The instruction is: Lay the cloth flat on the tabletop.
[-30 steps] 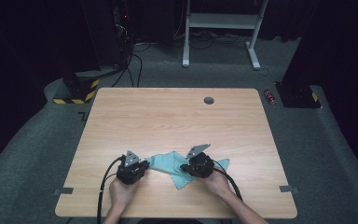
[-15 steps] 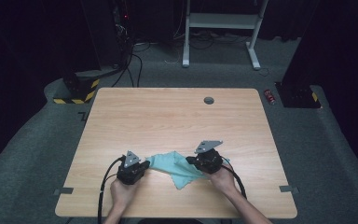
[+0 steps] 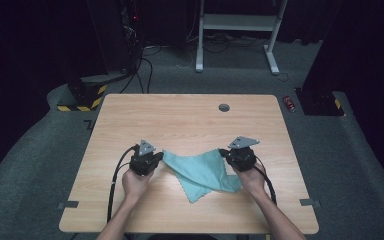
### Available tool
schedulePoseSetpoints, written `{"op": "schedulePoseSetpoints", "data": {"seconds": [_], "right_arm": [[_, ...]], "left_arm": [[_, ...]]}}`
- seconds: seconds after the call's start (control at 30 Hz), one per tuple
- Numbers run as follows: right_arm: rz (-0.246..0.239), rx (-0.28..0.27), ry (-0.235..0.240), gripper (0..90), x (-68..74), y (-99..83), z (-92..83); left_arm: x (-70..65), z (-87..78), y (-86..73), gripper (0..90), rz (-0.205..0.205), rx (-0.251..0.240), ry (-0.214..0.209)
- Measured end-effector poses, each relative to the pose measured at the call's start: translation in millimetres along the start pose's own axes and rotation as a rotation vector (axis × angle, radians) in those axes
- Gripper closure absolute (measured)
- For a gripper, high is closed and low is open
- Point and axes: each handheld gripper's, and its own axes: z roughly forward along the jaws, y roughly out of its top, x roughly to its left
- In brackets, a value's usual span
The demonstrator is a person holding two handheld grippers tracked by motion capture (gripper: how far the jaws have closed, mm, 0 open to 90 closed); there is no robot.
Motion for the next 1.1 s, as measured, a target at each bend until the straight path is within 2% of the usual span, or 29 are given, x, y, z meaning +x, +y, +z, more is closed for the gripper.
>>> {"op": "schedulePoseSetpoints", "data": {"seconds": [0.13, 0.3, 0.4, 0.57, 0.63, 0.7, 0.87, 0.9, 1.0, 1.07, 1.1], "right_arm": [[0.047, -0.001, -0.030, 90.0, -14.3, -4.5, 2.1], [0.108, -0.010, -0.074, 90.0, -29.5, -8.3, 7.6], [0.106, -0.004, -0.106, 90.0, -34.5, -10.9, 11.8], [0.132, 0.011, -0.126, 90.0, -40.8, -14.0, 20.6], [0.145, 0.019, -0.134, 90.0, -42.6, -15.7, 24.8], [0.156, 0.023, -0.142, 90.0, -45.0, -17.4, 28.3], [0.174, 0.012, -0.173, 90.0, -47.9, -18.5, 36.6], [0.179, 0.035, -0.176, 90.0, -49.3, -16.9, 39.0], [0.175, 0.033, -0.199, 90.0, -53.7, -10.0, 41.4], [0.172, 0.069, -0.210, 90.0, -56.6, -5.4, 45.2], [0.171, 0.067, -0.215, 90.0, -57.5, -4.9, 46.0]], "left_arm": [[2.9, 13.0, 13.8, 89.4, 0.020, 0.019, 0.015], [6.2, 30.1, 29.8, 89.3, 0.003, 0.020, 0.025], [6.6, 41.0, 36.3, 89.3, 0.011, 0.033, 0.035], [8.2, 56.0, 44.0, 89.3, 0.026, 0.059, 0.045], [10.1, 60.3, 45.8, 89.3, 0.009, 0.066, 0.044], [12.4, 64.2, 47.0, 89.3, 0.011, 0.075, 0.052], [14.4, 71.8, 49.6, 89.3, -0.014, 0.069, 0.061], [14.8, 73.2, 49.9, 89.3, -0.015, 0.068, 0.062], [16.7, 77.1, 48.6, 89.2, -0.033, 0.074, 0.065], [18.5, 79.0, 47.4, 89.2, -0.040, 0.083, 0.062], [19.6, 79.9, 46.8, 89.1, -0.039, 0.089, 0.060]]}}
